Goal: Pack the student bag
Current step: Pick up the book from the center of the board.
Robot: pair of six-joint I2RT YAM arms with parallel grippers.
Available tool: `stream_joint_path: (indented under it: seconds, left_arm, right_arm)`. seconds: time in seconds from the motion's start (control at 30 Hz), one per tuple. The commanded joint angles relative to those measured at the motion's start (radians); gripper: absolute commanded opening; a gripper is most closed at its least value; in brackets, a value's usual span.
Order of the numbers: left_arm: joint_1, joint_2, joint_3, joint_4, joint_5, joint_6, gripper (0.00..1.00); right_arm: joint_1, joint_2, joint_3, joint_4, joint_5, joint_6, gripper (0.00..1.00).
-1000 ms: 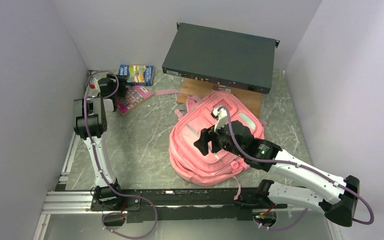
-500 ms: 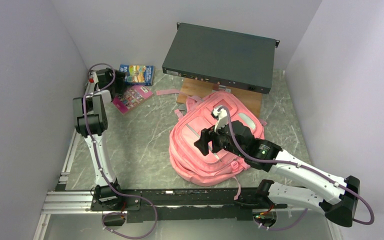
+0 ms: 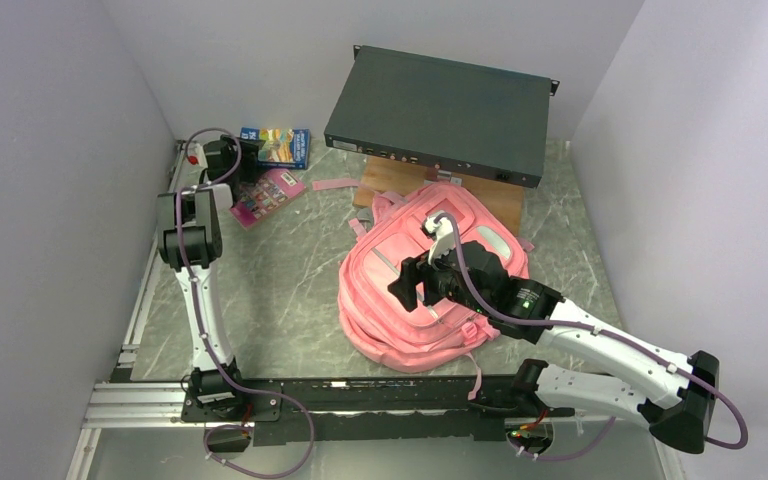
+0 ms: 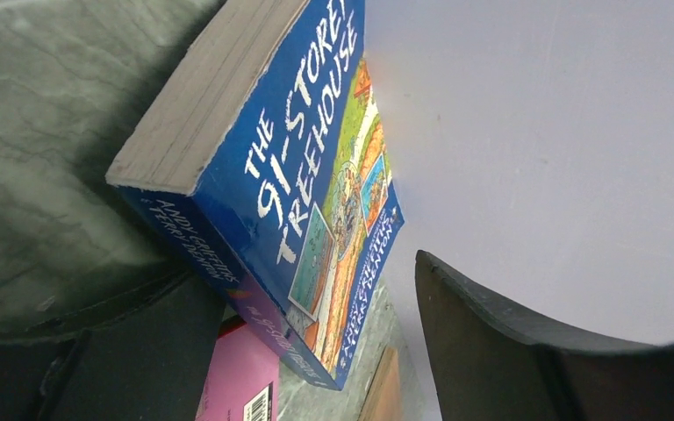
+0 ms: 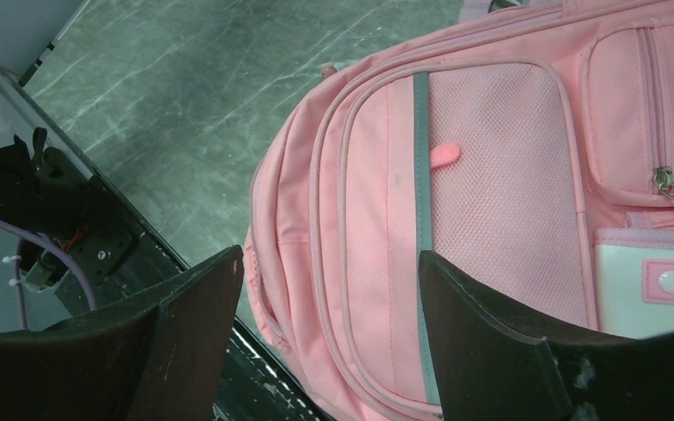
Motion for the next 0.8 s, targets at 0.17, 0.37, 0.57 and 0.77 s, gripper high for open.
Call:
stream_joint_path:
  seconds: [0.17, 0.37, 0.57, 0.77]
  left_arm:
    - [-0.039, 0.028, -0.062, 0.17, -0.073, 0.005, 0.67]
    - [-0.031, -0.021, -0.109, 0.21, -0.079, 0.017, 0.18]
    - [-0.001, -0.09, -0.176, 0.272, -0.03, -0.03, 0.0]
    - [0.026, -0.393, -0.442, 0.262, 0.038, -0.01, 0.0]
  right_arm:
    - [-0.001, 0.008, 0.049, 0.036, 0.018, -0.015, 0.75]
    - [-0.001, 0.003, 0.042, 0.046, 0.019, -0.014, 0.75]
    - [-0.001, 0.0, 0.045, 0.038, 0.006, -0.014, 0.75]
    - [-0.001, -0.003, 0.034, 0.061, -0.024, -0.075, 0.78]
